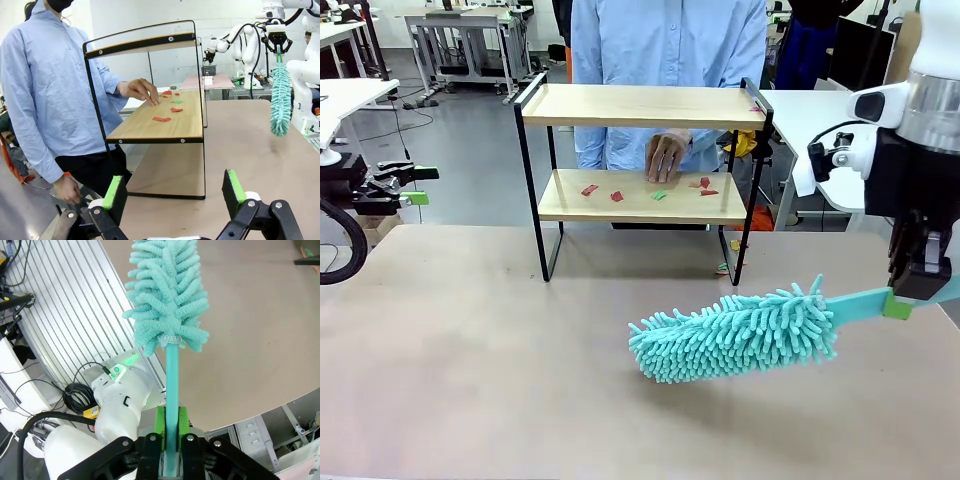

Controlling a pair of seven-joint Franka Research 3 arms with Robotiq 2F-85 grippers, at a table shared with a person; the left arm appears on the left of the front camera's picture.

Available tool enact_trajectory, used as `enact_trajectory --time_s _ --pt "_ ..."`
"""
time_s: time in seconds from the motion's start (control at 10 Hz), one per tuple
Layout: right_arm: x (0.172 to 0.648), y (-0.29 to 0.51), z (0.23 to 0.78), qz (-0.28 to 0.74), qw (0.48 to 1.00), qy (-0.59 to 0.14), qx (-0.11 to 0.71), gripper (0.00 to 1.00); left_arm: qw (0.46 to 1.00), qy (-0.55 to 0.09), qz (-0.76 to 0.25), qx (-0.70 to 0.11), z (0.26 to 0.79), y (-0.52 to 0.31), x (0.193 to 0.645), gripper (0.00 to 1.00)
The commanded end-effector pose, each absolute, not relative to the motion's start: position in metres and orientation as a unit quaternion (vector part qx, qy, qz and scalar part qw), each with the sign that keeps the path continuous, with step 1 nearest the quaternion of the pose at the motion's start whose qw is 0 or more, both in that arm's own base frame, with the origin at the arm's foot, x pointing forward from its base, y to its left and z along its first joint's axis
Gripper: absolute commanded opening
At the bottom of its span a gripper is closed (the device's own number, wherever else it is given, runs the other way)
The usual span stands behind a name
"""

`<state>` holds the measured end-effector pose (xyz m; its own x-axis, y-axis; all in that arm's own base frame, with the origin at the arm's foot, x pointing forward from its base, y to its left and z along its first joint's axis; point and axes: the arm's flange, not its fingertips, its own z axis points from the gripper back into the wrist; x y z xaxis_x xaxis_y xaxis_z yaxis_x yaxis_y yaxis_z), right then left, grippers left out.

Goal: Clean the shelf.
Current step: Clean the specific section of the Shelf indicated by the human with the Duster.

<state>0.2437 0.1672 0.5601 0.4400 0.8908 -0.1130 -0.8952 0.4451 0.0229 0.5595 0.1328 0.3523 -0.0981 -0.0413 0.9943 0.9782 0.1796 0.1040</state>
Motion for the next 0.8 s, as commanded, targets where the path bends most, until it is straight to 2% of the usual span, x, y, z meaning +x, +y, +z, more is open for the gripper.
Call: enact_trajectory --time_s 0.0,0.2,0.3,0.5,0.7 --pt "0.242 0.168 0.561 0.524 0.850 0.052 -0.025 0.13 0.522 -0.564 -0.487 -0.415 0.355 0.132 0.557 1.00" --pt "0.244 0.167 0.560 0.526 0.848 0.054 -0.020 0.13 0.522 -0.564 -0.487 -0.415 0.355 0.132 0.557 1.00" --pt "0.239 0.174 0.568 0.519 0.854 0.032 -0.012 0.13 0.522 -0.564 -0.487 -0.415 0.355 0.132 0.557 1.00" --pt "0.226 0.192 0.593 0.460 0.887 -0.020 0.040 0.13 0.522 -0.564 -0.487 -0.415 0.355 0.132 0.557 1.00" --pt "0.210 0.218 0.609 0.383 0.920 -0.069 0.051 0.13 0.522 -0.564 -0.487 -0.415 0.355 0.132 0.557 1.00"
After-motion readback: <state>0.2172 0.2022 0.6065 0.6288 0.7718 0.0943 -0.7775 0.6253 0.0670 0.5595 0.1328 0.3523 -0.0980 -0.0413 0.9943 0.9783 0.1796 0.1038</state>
